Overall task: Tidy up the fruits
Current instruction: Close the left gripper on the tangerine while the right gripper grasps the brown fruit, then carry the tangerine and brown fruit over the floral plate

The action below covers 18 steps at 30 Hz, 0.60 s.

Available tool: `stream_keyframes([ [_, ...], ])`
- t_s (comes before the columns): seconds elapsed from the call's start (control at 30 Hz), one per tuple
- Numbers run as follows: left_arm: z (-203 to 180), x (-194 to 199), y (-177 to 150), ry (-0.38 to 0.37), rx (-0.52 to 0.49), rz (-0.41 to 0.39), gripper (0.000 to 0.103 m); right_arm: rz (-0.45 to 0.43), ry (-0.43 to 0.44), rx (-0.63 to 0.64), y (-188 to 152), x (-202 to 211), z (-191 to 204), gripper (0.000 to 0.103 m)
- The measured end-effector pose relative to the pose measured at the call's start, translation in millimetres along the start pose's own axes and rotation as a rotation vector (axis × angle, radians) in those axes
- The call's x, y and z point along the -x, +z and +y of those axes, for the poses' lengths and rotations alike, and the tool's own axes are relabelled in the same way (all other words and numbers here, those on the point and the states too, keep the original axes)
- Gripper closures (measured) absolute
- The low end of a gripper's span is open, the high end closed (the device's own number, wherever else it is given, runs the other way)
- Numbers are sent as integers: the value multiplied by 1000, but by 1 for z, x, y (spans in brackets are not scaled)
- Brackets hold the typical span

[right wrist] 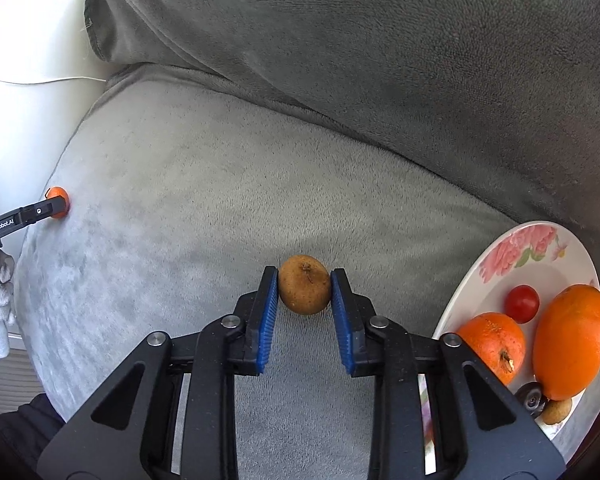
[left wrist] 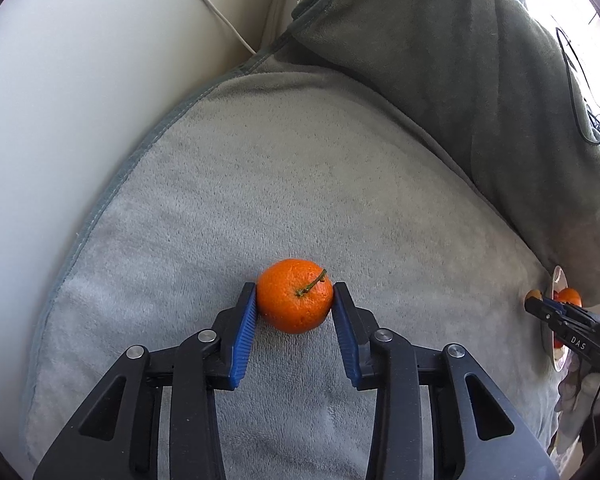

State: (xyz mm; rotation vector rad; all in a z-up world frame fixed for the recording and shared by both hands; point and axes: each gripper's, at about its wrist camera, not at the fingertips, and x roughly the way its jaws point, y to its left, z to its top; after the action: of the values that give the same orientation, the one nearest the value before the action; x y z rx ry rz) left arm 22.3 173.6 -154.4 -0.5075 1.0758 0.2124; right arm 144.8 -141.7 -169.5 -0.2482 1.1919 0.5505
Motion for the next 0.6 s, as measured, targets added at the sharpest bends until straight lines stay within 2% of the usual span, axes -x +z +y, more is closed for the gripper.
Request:
stream_keyframes([
  [0.37,-28,31,-5,-53,-69,-41,68,-87,34,-38,-18,47,-12,76],
  [0.43,-49,28,-5,-63,-82,-45,68,-103,35,-43,-22,57,-14,76],
  [0.6,-73,37,-4,-91,-139,-56,68,-144,31,-67,-31,80,-18,76],
])
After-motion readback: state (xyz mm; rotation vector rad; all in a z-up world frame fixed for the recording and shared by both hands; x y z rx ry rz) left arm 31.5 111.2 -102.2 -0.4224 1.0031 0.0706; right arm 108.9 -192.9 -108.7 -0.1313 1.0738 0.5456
